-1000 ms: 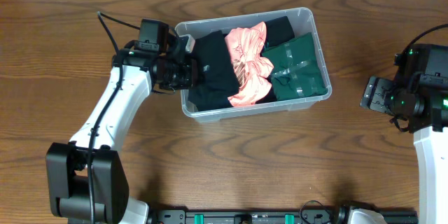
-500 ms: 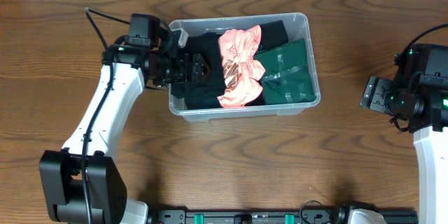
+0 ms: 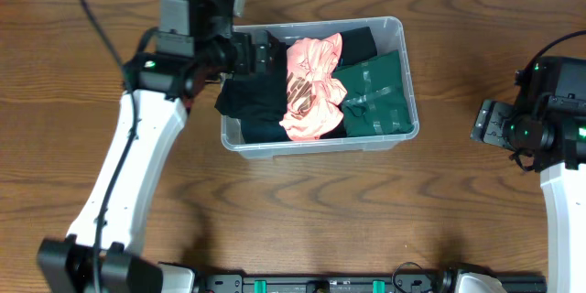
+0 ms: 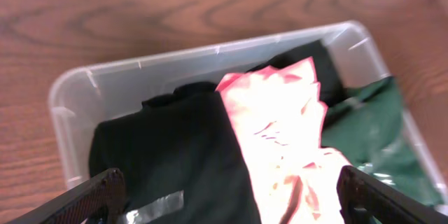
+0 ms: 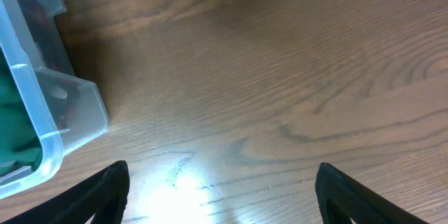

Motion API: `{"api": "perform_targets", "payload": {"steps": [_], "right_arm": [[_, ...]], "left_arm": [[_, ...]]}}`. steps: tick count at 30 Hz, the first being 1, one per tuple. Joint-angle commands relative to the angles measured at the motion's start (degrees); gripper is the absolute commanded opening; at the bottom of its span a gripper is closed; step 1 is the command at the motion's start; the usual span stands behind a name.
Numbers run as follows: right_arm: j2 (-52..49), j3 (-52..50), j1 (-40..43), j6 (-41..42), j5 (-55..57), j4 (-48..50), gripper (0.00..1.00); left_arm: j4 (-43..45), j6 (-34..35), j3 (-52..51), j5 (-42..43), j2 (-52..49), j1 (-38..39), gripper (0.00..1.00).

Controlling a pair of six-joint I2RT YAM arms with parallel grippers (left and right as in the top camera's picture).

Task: Pack container
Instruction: 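Lift the black garment and lower it into the bin's left side, then press the black garment down into the bin with the left gripper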

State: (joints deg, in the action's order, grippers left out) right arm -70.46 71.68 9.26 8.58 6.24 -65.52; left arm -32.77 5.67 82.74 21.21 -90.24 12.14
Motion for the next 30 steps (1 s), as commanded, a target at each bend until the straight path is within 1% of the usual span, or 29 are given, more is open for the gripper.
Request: {"api": "perform_targets", "payload": {"steps": [1,5,7,10,13,14,16,18,20,25,27,30], "right_arm": [[-0.74,0.46,0.52,0.79,0.39,0.13,0.83],[-0.83,0.46,0.52,0.79,0.39,0.11,0.83],[-0.83,0.46,0.52,0.79,0.39,0.09,0.83],[-0.81,0.46,0.52,0.79,0.37,0.11,0.83],[-0.83,0.46,0.52,0.79,0.39,0.15,0.83],[-0.81,0.46,0.52,0.79,0.39,0.15,0.83],[-0.81,0.46,0.52,0.79,0.39,0.13,0.83],[-0.81,0.46,0.52,0.79,0.39,0.11,0.83],[-0.81,0.46,0.52,0.79,0.39,0.11,0.83],[-0.83,0.46,0.52,0.79,0.37,0.15,0.83],[-0.83,0.46,0.52,0.79,0.37,0.24,0.83],[-0.83,0.46,0.52,0.79,0.37,0.26,0.83]], "left_arm": [[0.31,-0.98,0.0,-4.26,-5.25,1.44,0.96],[-0.59,-0.9,0.0,-8.09,-11.89,1.55,0.88],[-1.73,-0.68,0.0,-10.49,-14.82,1.55,0.86],[-3.5,1.03,0.0,-10.38,-18.12,1.55,0.85],[-3.93,1.01,0.02,-9.9,-18.64,1.55,0.87],[-3.89,1.01,0.09,-9.9,-18.16,1.55,0.9],[-4.02,1.01,0.59,-9.88,-16.35,1.55,0.94],[-4.09,1.01,1.18,-9.9,-13.79,1.55,1.0],[-5.11,1.03,1.57,-9.92,-9.68,1.55,1.0],[-11.13,1.03,1.62,-11.63,0.96,1.55,0.98],[-13.11,1.03,1.62,-11.63,3.19,1.55,0.98],[-15.82,1.03,1.57,-11.61,3.74,1.66,0.98]]}}
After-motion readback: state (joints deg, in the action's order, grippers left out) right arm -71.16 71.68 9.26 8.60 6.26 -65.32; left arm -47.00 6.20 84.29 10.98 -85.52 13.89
